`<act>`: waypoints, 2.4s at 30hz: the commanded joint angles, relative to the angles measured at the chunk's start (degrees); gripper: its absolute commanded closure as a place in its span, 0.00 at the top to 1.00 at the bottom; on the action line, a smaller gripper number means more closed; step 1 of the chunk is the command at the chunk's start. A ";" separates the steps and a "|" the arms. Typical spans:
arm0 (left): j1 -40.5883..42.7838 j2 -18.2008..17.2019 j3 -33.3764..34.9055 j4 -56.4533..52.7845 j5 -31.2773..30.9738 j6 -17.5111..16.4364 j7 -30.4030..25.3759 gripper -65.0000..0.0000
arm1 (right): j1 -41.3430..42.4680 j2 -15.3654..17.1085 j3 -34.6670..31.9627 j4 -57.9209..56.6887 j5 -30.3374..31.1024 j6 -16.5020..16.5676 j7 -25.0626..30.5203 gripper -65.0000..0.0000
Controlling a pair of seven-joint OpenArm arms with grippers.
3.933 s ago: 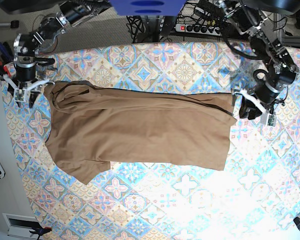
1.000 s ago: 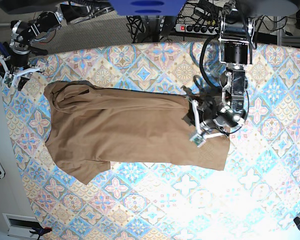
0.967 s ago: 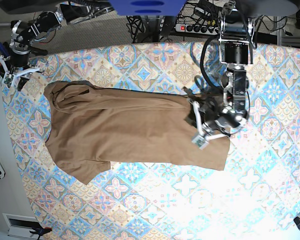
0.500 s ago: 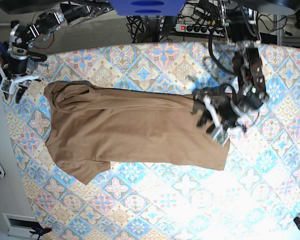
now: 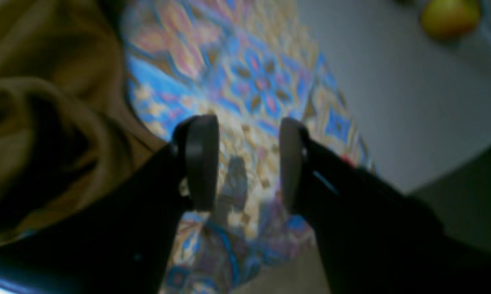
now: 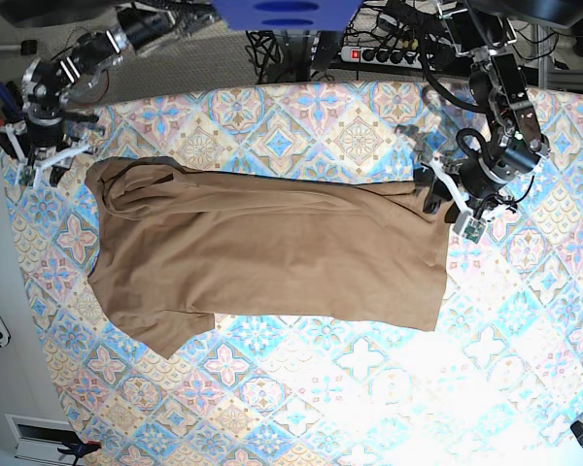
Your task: Layout the t-shirt on the table in an organized manner, then fold the t-shirt properly
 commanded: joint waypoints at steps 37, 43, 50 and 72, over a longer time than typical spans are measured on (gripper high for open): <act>0.29 -0.23 0.23 1.08 -0.74 -0.10 -0.85 0.37 | 1.12 0.82 -6.55 1.18 1.27 0.10 -11.94 0.73; 0.46 -0.23 0.23 1.17 -0.74 -0.10 -0.85 0.37 | 1.03 0.82 -6.46 1.62 1.36 0.10 -12.30 0.71; 0.46 -0.23 0.05 1.26 -1.45 -0.10 -0.85 0.37 | 2.79 0.82 -1.01 1.97 9.71 0.10 -12.38 0.70; 1.25 -0.59 -0.21 1.17 -11.73 -0.10 -0.77 0.37 | 2.70 0.82 1.10 3.11 26.94 0.10 -27.24 0.70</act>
